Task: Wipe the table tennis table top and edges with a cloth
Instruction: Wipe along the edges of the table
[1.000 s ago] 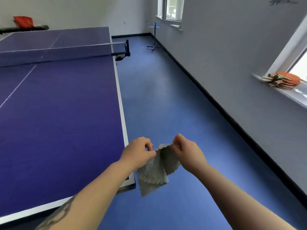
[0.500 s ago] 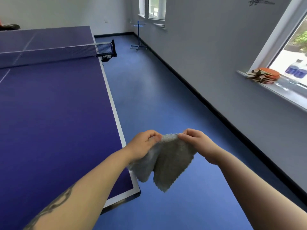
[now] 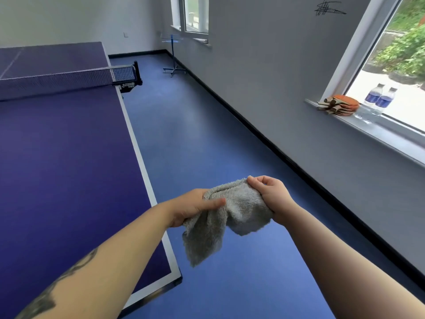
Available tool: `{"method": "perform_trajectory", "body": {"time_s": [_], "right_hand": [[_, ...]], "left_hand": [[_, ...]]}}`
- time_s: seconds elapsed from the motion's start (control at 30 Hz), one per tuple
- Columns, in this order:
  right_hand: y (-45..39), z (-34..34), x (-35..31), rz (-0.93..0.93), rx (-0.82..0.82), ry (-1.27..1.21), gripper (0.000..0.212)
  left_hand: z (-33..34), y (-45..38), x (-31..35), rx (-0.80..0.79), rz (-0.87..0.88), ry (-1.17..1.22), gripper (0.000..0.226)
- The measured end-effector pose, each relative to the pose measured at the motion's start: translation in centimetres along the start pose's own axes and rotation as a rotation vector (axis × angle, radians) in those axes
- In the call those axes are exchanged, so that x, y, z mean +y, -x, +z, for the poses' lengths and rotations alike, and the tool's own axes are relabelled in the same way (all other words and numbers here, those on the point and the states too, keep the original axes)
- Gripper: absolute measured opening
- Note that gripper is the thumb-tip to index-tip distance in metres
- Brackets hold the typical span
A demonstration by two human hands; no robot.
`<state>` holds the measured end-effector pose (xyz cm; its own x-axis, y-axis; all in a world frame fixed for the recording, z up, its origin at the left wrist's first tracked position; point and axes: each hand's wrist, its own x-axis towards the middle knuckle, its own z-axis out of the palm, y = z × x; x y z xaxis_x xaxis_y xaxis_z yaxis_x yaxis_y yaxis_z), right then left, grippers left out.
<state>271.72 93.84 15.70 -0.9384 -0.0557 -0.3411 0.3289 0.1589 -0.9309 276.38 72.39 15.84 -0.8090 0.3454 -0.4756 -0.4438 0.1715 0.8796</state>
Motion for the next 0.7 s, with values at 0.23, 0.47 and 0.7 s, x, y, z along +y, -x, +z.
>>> {"method": "perform_trajectory", "body": {"time_s": [0.23,0.47,0.7], "right_hand": [[1.5,-2.1,2.7,-0.605,0.11,0.463,0.025],[3.3,0.1,4.6,-0.866,-0.035,0.632,0.032],[3.1,-1.3,2.7,-0.575,-0.124,0.63,0.018]], "left_hand": [[0.8,-0.7,0.0,-0.026,0.066,0.231,0.043],[0.9,-1.1,0.8,-0.035,0.081,0.299,0.027],[-1.5,-0.9,0.2,0.113,-0.049,0.148,0.051]]}}
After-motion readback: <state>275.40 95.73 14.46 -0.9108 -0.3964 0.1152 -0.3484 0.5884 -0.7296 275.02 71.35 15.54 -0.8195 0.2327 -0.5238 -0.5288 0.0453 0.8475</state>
